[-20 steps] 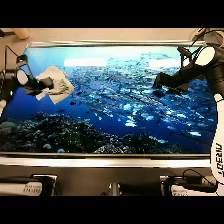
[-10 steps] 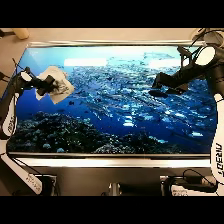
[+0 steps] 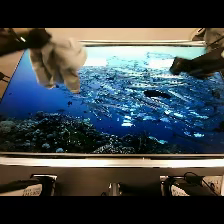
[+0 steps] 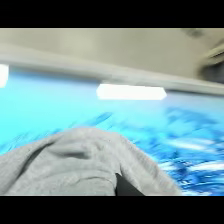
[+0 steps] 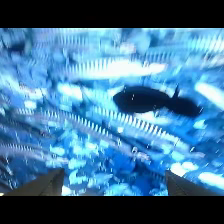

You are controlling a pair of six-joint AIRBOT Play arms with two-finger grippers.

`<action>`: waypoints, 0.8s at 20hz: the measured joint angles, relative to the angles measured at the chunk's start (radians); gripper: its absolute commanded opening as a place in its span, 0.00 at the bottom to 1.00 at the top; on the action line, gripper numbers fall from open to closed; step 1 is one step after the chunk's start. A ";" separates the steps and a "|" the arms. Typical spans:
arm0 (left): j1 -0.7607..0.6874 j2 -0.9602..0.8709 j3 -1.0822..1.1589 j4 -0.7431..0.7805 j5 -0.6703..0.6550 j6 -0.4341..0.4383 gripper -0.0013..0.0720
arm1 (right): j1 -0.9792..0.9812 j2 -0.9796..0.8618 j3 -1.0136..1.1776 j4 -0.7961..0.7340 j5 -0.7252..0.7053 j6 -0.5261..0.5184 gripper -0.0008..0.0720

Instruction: Fold the shirts.

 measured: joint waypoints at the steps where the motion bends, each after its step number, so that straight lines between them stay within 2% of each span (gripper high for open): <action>1: -0.052 0.075 -0.010 0.036 -0.013 -0.005 0.05 | 0.000 0.046 0.006 -0.012 -0.007 0.009 0.93; 5: -0.267 0.249 -0.143 0.158 -0.079 -0.118 0.05 | 0.000 0.205 0.017 -0.044 0.066 0.044 0.93; 8: -0.420 0.256 -0.338 0.209 -0.082 -0.192 0.05 | 0.000 0.246 0.003 -0.053 0.222 0.063 0.93; 10: -0.519 0.210 -0.488 0.216 -0.024 -0.261 0.06 | 0.000 0.246 -0.048 -0.055 0.295 0.071 0.93; 11: -0.562 0.170 -0.560 0.224 0.018 -0.306 0.18 | 0.000 0.243 -0.090 -0.051 0.314 0.073 0.93; 12: -0.600 0.121 -0.616 0.223 0.050 -0.347 0.74 | 0.000 0.236 -0.139 -0.043 0.318 0.075 0.93; 13: -0.627 0.074 -0.650 0.210 0.071 -0.373 0.99 | 0.000 0.226 -0.196 -0.029 0.310 0.075 0.93; 16: -0.624 -0.024 -0.654 0.182 0.000 -0.386 1.00 | 0.000 0.177 -0.352 0.011 0.273 0.066 0.93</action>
